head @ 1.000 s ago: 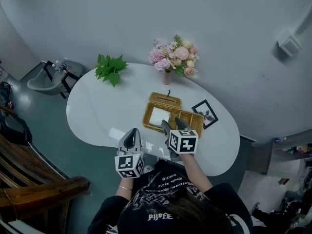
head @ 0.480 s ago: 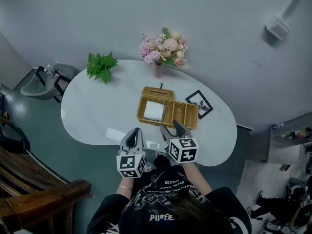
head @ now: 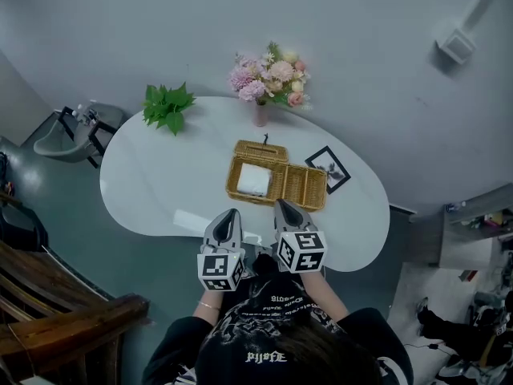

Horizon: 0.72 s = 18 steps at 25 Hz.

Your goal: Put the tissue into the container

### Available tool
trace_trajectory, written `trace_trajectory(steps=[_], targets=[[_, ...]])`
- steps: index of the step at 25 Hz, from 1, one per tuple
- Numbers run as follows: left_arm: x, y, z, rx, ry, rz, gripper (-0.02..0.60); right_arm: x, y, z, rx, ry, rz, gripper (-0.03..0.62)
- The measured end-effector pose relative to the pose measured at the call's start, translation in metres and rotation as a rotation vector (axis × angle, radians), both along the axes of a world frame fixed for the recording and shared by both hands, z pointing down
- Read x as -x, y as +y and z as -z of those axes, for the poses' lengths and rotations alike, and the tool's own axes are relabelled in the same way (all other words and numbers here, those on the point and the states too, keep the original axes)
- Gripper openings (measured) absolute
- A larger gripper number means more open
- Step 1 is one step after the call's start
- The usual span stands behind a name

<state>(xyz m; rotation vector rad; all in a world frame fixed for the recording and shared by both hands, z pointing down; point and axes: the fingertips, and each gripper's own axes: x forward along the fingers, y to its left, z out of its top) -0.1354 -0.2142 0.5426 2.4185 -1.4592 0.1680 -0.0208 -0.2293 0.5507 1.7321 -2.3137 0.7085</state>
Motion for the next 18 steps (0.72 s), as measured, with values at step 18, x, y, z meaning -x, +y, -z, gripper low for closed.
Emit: trace_trajectory(steps=[18], targets=[[-0.0036, -0.0055, 0.0024, -0.017, -0.019, 0.005, 0.026, -0.002, 0.0022, -0.0007, -0.043, 0.08, 0.019, 0.023]])
